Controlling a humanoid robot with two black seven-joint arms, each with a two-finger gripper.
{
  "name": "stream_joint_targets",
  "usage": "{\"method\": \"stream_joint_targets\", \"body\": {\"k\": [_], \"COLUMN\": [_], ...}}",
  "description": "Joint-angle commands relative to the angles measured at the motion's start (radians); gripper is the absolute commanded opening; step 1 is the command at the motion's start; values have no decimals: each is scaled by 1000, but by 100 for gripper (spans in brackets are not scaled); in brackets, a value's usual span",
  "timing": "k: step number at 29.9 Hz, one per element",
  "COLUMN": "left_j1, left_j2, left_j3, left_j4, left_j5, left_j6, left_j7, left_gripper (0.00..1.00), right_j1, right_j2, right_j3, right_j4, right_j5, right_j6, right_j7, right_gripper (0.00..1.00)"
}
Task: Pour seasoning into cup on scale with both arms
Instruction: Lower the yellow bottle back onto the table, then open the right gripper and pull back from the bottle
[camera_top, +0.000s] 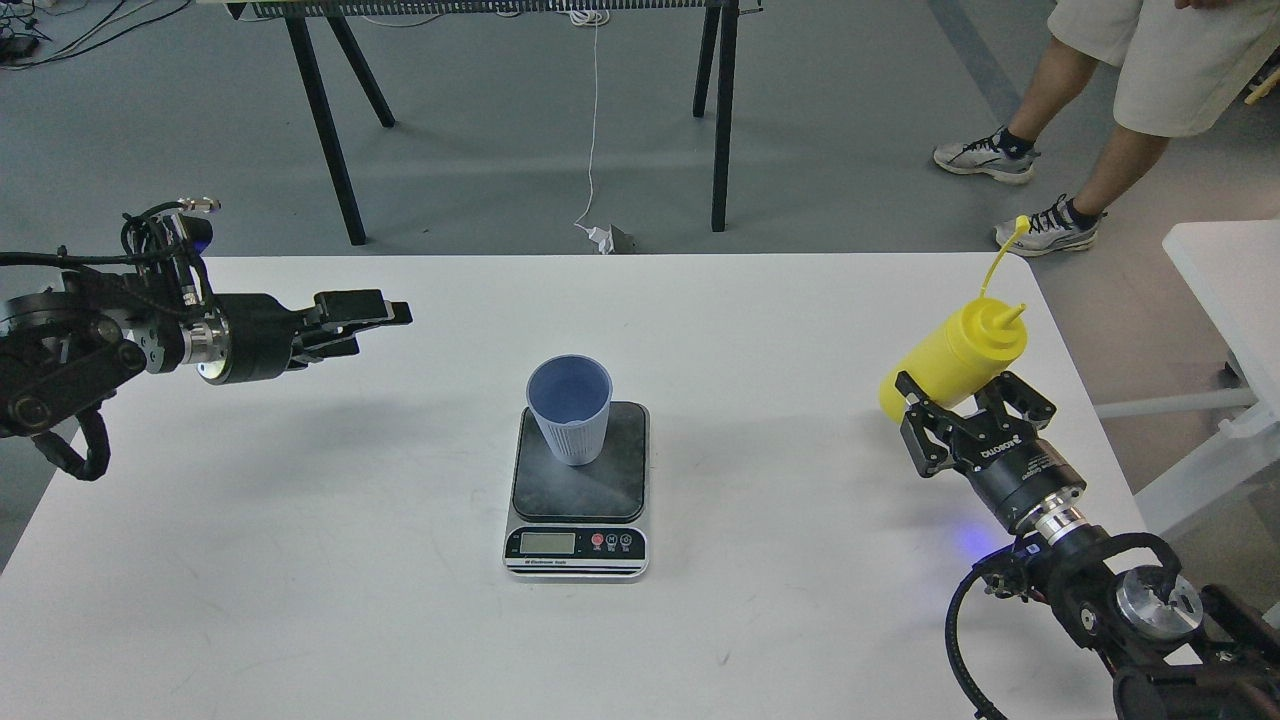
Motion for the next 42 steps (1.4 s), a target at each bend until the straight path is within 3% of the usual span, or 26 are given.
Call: {"method": "stream_joint_targets", "body": {"k": [1, 7, 18, 22, 26, 27, 33, 42], "left_j1": [-1, -1, 0, 0, 0, 0, 0, 0], "left_j2": [-1, 0, 0, 2, 0, 0, 0, 2], "left_j3": [0, 1, 3, 5, 5, 5, 5, 5], "left_j4": [0, -2, -2, -2, 0, 0, 0, 0], "left_j5": [0, 1, 1, 1, 1, 1, 1, 1], "left_j6": [0, 0, 0, 0, 0, 0, 0, 0], "left_j7": [0, 0, 0, 0, 0, 0, 0, 0], "left_gripper": [99, 99, 99, 99, 99, 99, 99, 99], "right_j1": [-5, -15, -14, -14, -12, -14, -14, -17], "right_j2": [20, 42, 57, 57, 59, 57, 59, 59], "right_j3": [-26, -33, -53, -53, -50, -50, -47, -52], "right_j4": [-26, -34, -34, -34, -34, -34, -36, -37], "right_j5": [-27, -44, -127, -127, -127, -127, -127, -125], "right_j6": [0, 0, 0, 0, 0, 0, 0, 0], "right_j7": [13, 19, 38, 38, 38, 38, 38, 36], "right_gripper": [10, 12, 31, 49, 85, 90, 97, 98]}}
